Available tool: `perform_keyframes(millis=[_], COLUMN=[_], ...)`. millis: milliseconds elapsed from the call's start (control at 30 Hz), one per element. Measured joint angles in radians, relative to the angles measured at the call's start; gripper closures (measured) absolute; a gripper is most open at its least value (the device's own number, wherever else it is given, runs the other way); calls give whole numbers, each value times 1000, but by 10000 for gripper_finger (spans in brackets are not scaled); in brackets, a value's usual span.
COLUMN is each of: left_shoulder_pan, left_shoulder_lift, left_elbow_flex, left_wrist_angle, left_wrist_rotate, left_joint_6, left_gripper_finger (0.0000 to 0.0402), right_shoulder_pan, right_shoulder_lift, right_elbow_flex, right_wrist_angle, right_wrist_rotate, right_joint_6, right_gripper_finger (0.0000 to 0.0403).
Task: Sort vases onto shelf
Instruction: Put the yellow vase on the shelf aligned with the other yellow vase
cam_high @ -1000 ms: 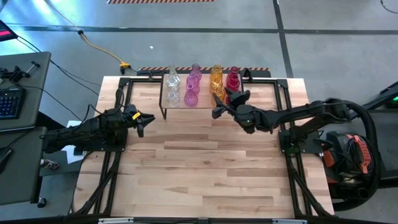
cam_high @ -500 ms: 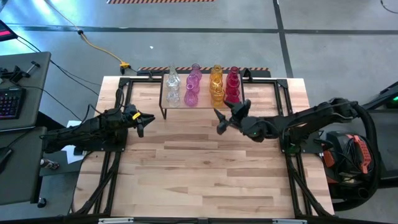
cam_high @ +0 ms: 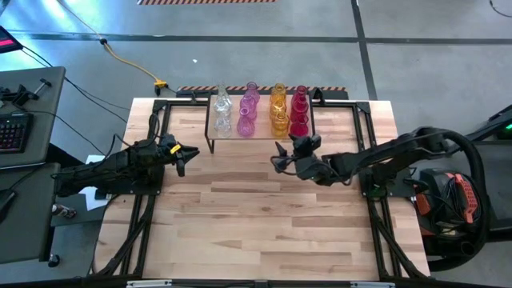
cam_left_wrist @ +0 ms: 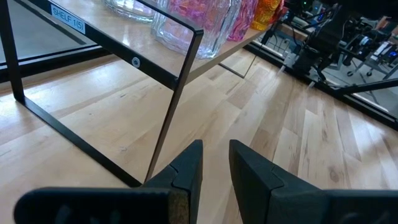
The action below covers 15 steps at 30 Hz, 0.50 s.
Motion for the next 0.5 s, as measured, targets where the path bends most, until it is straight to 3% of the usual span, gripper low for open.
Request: perform_keyframes(millis=[333, 500], left_shoulder_pan=[0, 0], left_shoulder_lift=[0, 0], left_elbow_flex=[0, 0], left_wrist_angle=[0, 0], left_wrist_rotate=[0, 0], left_joint_6=[0, 0], left_gripper_finger=[332, 332], right_shoulder_pan=[-47, -80], right_shoulder_lift=[22, 22], right_elbow_flex=[0, 0], right_wrist_angle=[-2, -3], right_wrist_rotate=[12, -38], right_joint_6=[4, 13], right_gripper_finger=[142, 142])
